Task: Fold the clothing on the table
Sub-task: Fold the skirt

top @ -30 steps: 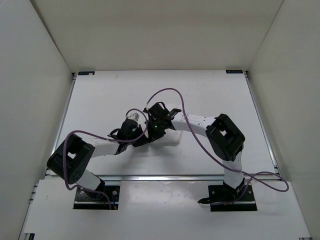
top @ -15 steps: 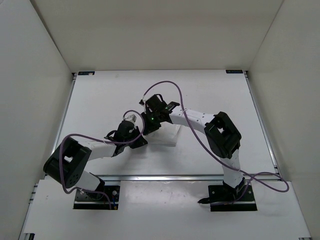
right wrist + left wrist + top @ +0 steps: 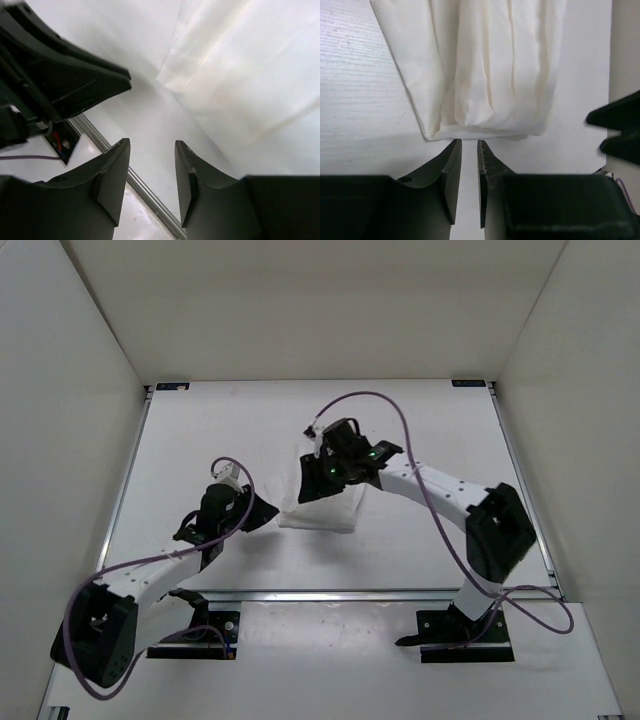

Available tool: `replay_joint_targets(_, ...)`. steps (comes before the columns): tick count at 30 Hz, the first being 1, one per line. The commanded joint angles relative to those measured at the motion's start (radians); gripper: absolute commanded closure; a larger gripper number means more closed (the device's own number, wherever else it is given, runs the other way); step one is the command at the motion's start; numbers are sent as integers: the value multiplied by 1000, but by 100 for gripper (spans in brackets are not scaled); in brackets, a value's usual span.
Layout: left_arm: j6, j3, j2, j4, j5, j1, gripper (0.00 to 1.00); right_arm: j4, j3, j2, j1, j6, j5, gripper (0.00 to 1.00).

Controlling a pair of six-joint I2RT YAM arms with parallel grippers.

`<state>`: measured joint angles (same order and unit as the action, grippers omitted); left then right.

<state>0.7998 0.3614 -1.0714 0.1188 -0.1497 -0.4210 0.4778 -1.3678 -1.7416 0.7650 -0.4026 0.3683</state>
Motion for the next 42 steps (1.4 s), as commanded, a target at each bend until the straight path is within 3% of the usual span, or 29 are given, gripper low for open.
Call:
replay_joint_targets(1, 7, -18, 73, -60, 16, 13, 71, -91, 45, 93, -102, -22, 7, 62)
replay_joint_targets(6, 4, -10, 126, -102, 24, 7, 70, -151, 79, 60, -158, -18, 26, 67)
replay_joint_targets(10, -5, 5, 169, -152, 18, 27, 68, -90, -59, -104, -153, 8, 40, 73)
replay_joint_targets(12, -46, 40, 163, -202, -51, 42, 64, -99, -67, -142, -135, 12, 50, 75)
replay_joint_targets(18, -128, 132, 198, -360, -130, 125, 53, -180, 70, -188, -70, -42, 87, 78)
replay_joint_targets(22, -161, 151, 223, -387, -180, 151, 54, -95, -5, -207, -59, 16, -12, 83)
replay_joint_targets(24, -195, 177, 205, -399, -233, 159, 51, -16, -78, -158, -56, 48, -83, 82)
replay_joint_targets(27, -244, 234, 169, -468, -277, 154, 43, 41, -64, -22, -64, 67, -127, 80)
replay_joint_targets(29, -257, 260, 191, -525, -249, 142, 25, 30, -13, 86, -76, 62, -124, 78)
replay_joint_targets(30, -255, 261, 197, -542, -249, 143, 1, 18, 19, 159, -99, 61, -132, 78)
replay_joint_targets(34, -318, 281, 240, -611, -255, 156, 1, 1, 170, 426, -174, 83, -173, 75)
replay_joint_targets(42, -381, 268, 298, -685, -200, 146, 1, 10, 516, 747, -639, 172, -49, 70)
